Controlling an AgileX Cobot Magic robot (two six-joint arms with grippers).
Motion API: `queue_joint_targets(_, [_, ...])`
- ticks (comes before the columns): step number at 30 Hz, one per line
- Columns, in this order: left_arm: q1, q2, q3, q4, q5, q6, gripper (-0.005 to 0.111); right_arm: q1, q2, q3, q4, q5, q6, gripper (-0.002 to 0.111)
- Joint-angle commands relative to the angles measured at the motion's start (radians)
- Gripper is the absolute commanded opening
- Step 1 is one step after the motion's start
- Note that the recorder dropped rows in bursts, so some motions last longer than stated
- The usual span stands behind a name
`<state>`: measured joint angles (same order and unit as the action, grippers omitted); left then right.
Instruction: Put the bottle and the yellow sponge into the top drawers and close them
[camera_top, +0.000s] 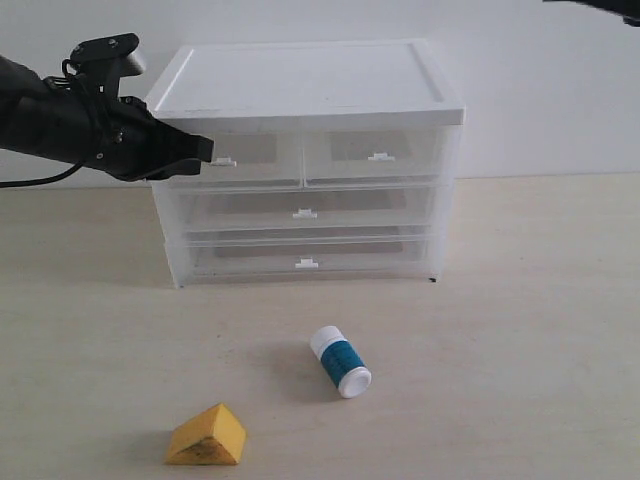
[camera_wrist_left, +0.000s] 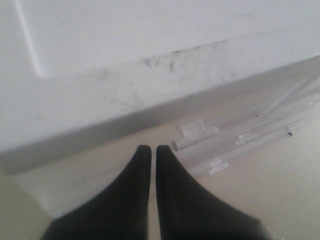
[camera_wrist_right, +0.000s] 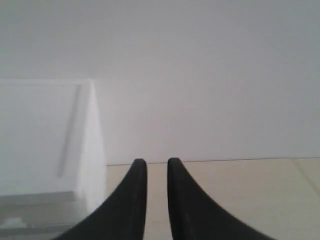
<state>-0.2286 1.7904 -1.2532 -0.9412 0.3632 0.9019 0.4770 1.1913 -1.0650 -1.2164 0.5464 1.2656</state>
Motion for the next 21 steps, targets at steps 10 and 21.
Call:
queue_joint_targets(10, [-0.002,0.000,-0.004,-0.012,-0.005,0.007,0.004,-0.009,-0.052,-0.004,0.219,-0.450,0.525,0.012])
queue_joint_targets(21, [-0.002,0.000,-0.004,-0.012,-0.005,0.007,0.004,0.003,-0.019,0.099,-0.042,-0.256,-0.283,0.012])
